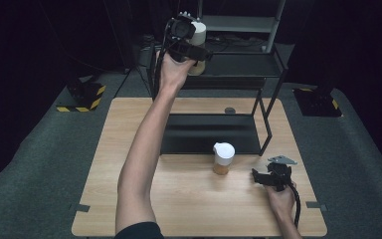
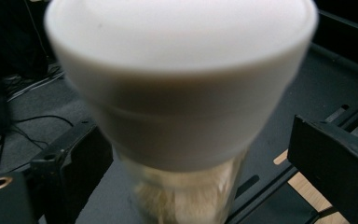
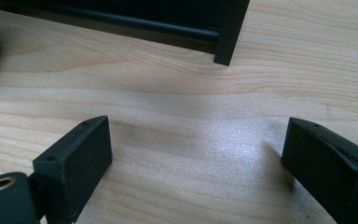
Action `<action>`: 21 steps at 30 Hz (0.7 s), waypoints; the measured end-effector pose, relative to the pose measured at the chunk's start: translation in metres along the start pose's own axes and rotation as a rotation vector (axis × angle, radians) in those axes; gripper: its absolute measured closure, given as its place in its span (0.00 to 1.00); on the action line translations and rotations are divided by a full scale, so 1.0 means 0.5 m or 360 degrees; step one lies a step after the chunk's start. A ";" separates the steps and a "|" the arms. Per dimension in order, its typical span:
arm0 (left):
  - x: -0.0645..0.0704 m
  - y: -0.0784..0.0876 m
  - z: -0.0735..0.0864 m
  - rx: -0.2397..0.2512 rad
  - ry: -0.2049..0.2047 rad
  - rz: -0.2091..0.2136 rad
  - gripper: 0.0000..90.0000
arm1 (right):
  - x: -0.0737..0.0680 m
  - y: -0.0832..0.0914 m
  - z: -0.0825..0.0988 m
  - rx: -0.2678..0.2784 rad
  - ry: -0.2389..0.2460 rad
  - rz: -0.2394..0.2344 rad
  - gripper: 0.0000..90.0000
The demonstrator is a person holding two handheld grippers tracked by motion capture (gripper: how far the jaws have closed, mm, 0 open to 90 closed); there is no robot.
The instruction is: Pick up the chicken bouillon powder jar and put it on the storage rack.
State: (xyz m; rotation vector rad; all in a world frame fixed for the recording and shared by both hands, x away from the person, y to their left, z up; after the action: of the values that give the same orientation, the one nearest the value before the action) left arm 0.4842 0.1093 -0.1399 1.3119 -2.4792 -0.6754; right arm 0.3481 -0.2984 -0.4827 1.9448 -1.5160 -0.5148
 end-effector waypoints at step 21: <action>-0.006 0.042 0.054 0.0035 -0.0022 0.0038 0.08 | 0.000 0.000 0.000 -0.0001 -0.0002 0.0000 0.08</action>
State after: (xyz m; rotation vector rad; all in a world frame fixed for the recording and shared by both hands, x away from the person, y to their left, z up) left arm 0.4597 0.1297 -0.1522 1.2871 -2.5165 -0.6557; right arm 0.3481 -0.2984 -0.4827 1.9441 -1.5165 -0.5165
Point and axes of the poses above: each handheld gripper's, and its own axes: y roughly backward along the jaws, z roughly out of its underside, x roughly to its right, the point moved 5 cm from there along -y, roughly forward along the jaws, and after that the axes turned 4 degrees about z, right-handed, at the moved point
